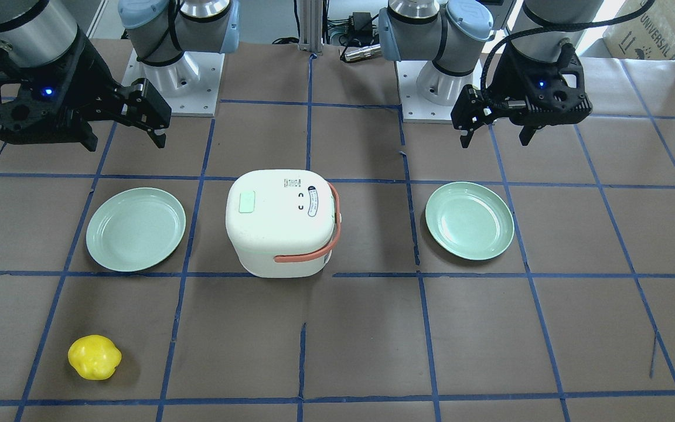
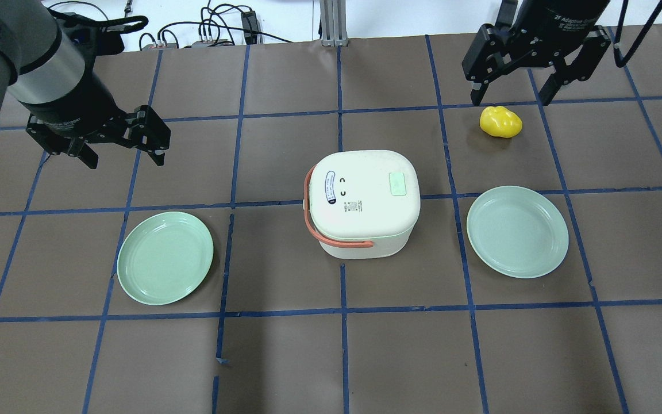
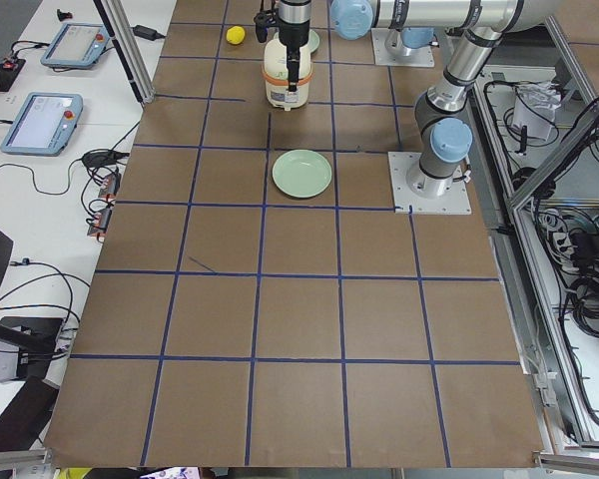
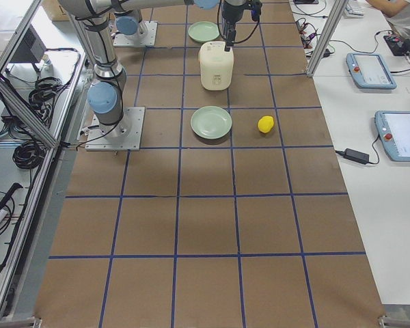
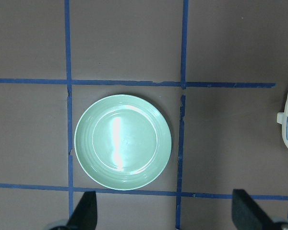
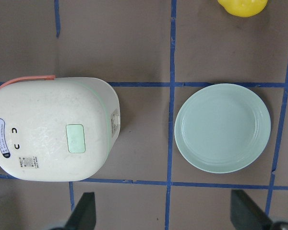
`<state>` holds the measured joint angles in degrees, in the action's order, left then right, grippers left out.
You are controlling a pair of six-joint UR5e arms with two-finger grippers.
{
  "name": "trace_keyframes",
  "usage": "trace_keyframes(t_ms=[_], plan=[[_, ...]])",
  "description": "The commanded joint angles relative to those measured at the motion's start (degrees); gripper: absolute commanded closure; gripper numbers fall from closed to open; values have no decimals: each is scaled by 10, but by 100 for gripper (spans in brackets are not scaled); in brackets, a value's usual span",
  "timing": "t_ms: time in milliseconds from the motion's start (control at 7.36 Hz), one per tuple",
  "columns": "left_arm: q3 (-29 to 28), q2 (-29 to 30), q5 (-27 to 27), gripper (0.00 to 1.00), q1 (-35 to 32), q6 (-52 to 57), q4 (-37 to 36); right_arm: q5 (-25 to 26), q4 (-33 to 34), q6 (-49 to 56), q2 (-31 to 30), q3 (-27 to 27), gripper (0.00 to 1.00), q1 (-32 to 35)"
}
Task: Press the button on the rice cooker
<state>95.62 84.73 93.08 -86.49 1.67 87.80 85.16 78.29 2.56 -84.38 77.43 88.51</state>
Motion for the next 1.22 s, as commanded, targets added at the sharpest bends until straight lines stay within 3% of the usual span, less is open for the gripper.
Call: trace_keyframes(t_ms=[0,816,951,1087], plan=[[0,0,0,0,0,0,0,0,0,2,0,-1,0,0],[0,0,0,0,0,0,0,0,28,52,1,1,1,0],[0,0,0,0,0,0,0,0,27,52,2,2,21,0],[0,0,0,0,0,0,0,0,25,52,1,10,59,1]])
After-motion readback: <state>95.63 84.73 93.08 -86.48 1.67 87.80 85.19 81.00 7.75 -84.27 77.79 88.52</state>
